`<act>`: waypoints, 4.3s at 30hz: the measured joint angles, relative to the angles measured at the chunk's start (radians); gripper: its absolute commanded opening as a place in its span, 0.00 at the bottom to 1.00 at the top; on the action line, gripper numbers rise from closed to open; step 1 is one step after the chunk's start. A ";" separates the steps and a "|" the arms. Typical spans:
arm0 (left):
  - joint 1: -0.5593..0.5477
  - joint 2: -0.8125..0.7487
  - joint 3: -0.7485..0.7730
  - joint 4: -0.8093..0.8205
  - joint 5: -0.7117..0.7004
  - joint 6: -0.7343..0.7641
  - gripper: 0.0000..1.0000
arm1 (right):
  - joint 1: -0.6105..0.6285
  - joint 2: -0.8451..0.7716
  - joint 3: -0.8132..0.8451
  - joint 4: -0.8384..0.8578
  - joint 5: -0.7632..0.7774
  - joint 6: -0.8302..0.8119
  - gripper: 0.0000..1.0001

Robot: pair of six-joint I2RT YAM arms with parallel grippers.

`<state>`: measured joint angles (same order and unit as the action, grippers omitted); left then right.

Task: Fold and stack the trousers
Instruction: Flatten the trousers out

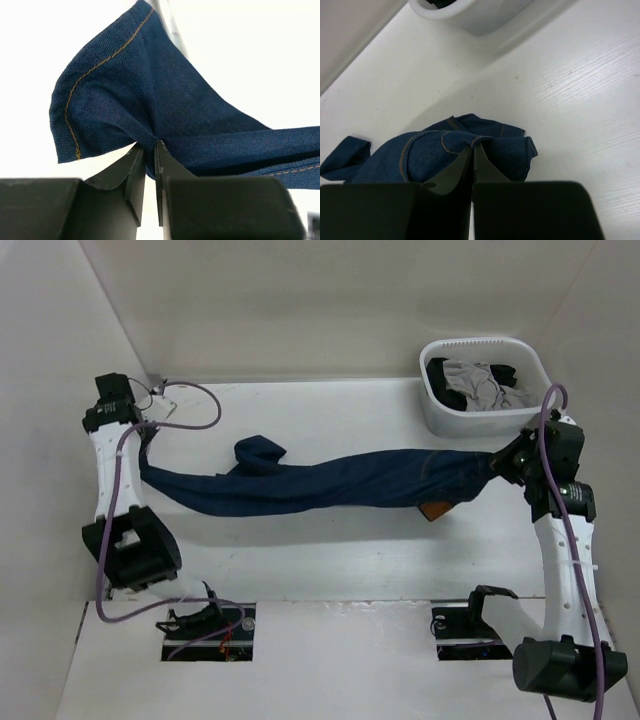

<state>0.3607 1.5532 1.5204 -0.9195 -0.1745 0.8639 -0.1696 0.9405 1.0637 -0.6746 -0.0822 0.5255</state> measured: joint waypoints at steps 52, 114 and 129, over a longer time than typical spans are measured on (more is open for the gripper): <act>0.061 0.845 0.589 0.193 0.346 -0.838 0.61 | 0.145 0.085 -0.164 0.046 0.160 -0.040 0.04; 0.200 0.404 -0.126 0.069 0.248 -0.452 0.60 | 0.175 -0.051 -0.253 0.084 0.161 -0.084 0.07; 0.210 0.417 -0.139 0.245 0.129 -0.337 0.00 | 0.012 0.079 -0.197 0.092 0.054 -0.032 0.05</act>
<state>0.5709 1.9701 1.3811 -0.6743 -0.0452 0.5270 -0.1577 1.0199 0.8665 -0.5823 -0.0280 0.4934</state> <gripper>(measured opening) 0.047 0.061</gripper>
